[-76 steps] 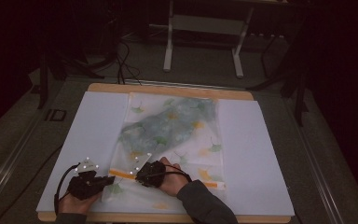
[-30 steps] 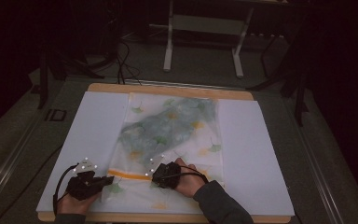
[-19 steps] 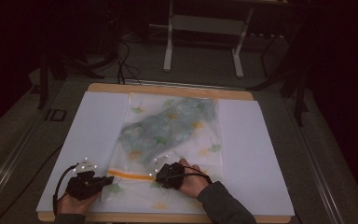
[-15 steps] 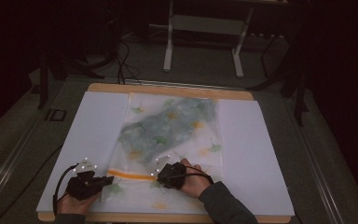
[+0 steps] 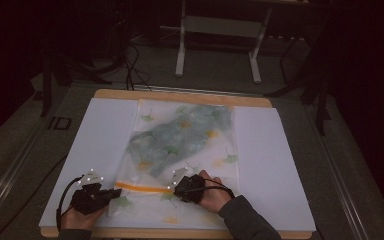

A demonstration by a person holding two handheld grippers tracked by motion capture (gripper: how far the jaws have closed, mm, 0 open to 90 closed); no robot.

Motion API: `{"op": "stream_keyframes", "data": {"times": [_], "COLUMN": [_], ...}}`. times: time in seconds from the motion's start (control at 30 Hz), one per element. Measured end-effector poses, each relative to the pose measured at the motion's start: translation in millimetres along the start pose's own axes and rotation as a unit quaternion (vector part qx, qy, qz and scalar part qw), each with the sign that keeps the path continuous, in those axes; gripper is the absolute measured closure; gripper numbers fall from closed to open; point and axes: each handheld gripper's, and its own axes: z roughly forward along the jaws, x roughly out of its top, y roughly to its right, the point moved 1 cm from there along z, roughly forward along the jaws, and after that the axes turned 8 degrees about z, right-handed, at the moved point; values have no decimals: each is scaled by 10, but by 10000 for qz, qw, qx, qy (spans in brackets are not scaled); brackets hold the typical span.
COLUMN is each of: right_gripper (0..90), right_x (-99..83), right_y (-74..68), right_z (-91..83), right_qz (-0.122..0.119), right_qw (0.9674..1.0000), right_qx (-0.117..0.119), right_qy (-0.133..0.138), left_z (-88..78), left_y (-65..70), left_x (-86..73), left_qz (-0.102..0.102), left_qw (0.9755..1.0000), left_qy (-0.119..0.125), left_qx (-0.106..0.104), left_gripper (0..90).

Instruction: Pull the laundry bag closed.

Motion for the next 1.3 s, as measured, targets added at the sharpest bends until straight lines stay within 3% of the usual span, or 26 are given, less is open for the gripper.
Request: {"op": "stream_keyframes", "data": {"times": [1.3], "right_gripper": [846], "right_x": [-474], "right_y": [165], "right_z": [-254], "right_qz": [198], "right_qw": [9992], "right_qx": [-253], "right_qy": [-230], "left_z": [4], "left_y": [-11], "left_x": [-16], "left_qz": [-29], "left_qw": [10000], "left_qy": [-26], "left_qx": [15], "left_gripper": [886]}}
